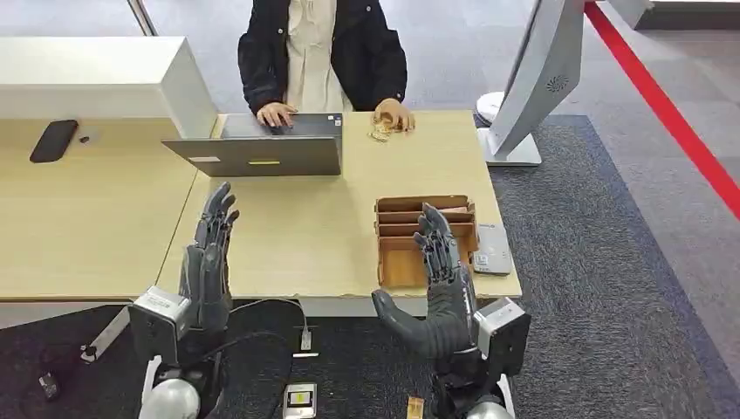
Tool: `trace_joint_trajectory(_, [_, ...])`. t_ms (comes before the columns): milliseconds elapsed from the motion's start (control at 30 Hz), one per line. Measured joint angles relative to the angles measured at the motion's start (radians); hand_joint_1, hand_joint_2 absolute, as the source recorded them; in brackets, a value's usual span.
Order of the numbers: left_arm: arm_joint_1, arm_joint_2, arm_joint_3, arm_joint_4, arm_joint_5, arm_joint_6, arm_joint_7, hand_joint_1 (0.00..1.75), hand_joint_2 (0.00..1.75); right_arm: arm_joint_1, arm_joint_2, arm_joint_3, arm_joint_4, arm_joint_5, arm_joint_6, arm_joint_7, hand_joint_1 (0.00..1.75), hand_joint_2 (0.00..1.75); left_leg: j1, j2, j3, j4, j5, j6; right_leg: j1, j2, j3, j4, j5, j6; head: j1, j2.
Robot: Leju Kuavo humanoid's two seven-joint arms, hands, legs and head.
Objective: Pass the card to the sensor for recognition and then transmit it.
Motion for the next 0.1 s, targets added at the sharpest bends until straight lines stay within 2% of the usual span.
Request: trace_joint_trajectory(100, [0.0, 0.0, 0.0, 0.0, 0.0, 0.0, 0.0, 0.0, 0.0, 0.0, 0.0, 0.0, 0.0, 0.0, -0.001, 0.0, 0.0, 1.75, 0.0, 0.0, 0.0, 0.0, 0.0, 0.0, 0.0, 0.0, 0.0, 0.0, 0.0, 0.0, 0.0, 0.0])
